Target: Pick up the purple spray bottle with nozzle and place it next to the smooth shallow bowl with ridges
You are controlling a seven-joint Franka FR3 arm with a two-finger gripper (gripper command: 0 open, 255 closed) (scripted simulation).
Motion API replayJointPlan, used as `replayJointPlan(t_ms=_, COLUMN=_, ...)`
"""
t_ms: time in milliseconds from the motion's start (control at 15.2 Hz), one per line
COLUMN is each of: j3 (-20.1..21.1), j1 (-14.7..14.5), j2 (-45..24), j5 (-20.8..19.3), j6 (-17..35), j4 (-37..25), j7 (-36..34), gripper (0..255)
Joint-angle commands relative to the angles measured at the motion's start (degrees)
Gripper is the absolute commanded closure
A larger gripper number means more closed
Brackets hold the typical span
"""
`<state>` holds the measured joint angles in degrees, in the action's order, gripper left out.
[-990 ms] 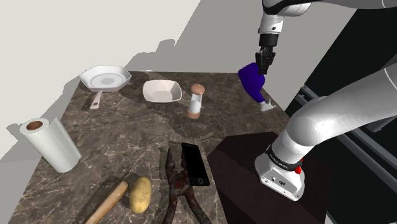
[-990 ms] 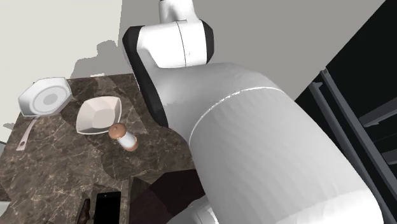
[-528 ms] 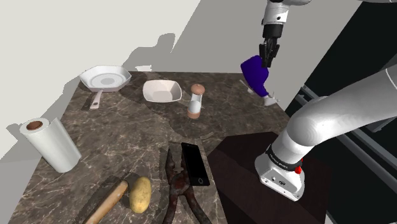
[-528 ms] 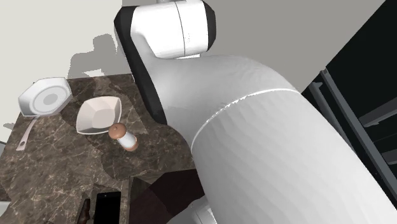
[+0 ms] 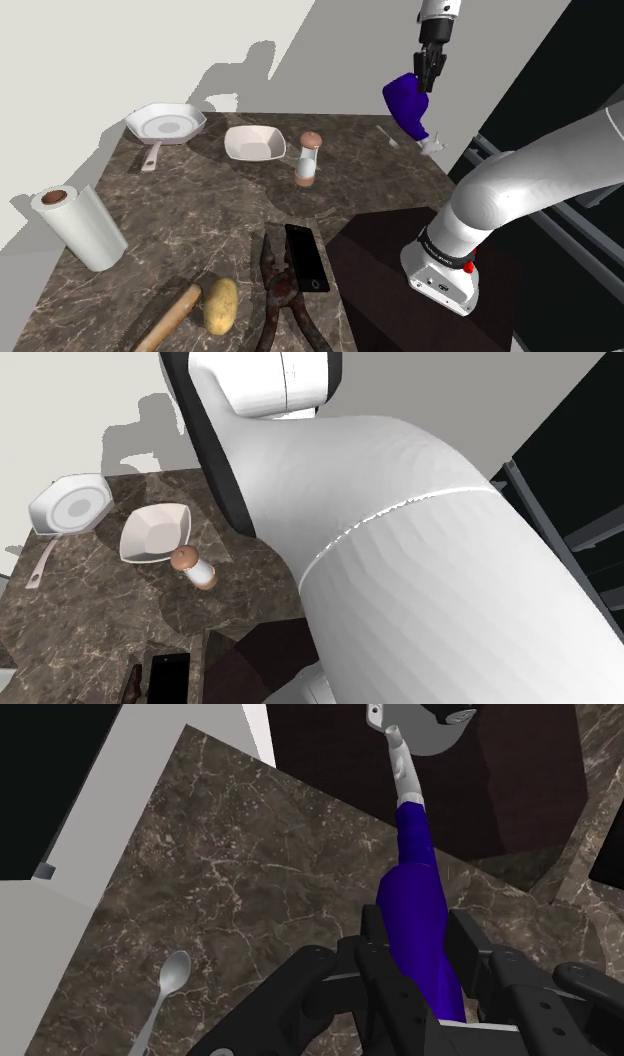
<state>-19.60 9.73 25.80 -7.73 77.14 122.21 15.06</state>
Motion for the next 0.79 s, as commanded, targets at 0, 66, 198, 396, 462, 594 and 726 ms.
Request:
replayJointPlan(t_ms=0, j3=0.05, j1=-0.06, j2=-0.3, j5=0.09, j6=-1.5, j4=-1.78, j7=0.15, gripper=255)
replayJointPlan(t_ms=66, j3=0.12, j1=-0.09, j2=-0.4, j5=0.14, j6=-2.25, j4=-2.63, j7=0.18, gripper=255)
replayJointPlan(t_ms=198, j3=0.23, j1=-0.16, j2=-0.64, j5=0.25, j6=-3.76, j4=-4.37, j7=0.25, gripper=255)
replayJointPlan(t_ms=396, j3=0.38, j1=-0.27, j2=-1.1, j5=0.42, j6=-6.02, j4=-7.07, j7=0.38, gripper=255)
replayJointPlan(t_ms=462, j3=0.42, j1=-0.3, j2=-1.28, j5=0.48, j6=-6.78, j4=-7.99, j7=0.43, gripper=255)
replayJointPlan(t_ms=594, j3=0.5, j1=-0.38, j2=-1.67, j5=0.59, j6=-8.29, j4=-9.89, j7=0.53, gripper=255)
replayJointPlan(t_ms=726, j3=1.35, j1=-0.83, j2=-2.03, j5=1.49, j6=-8.1, j4=-9.97, j7=-0.78, gripper=255)
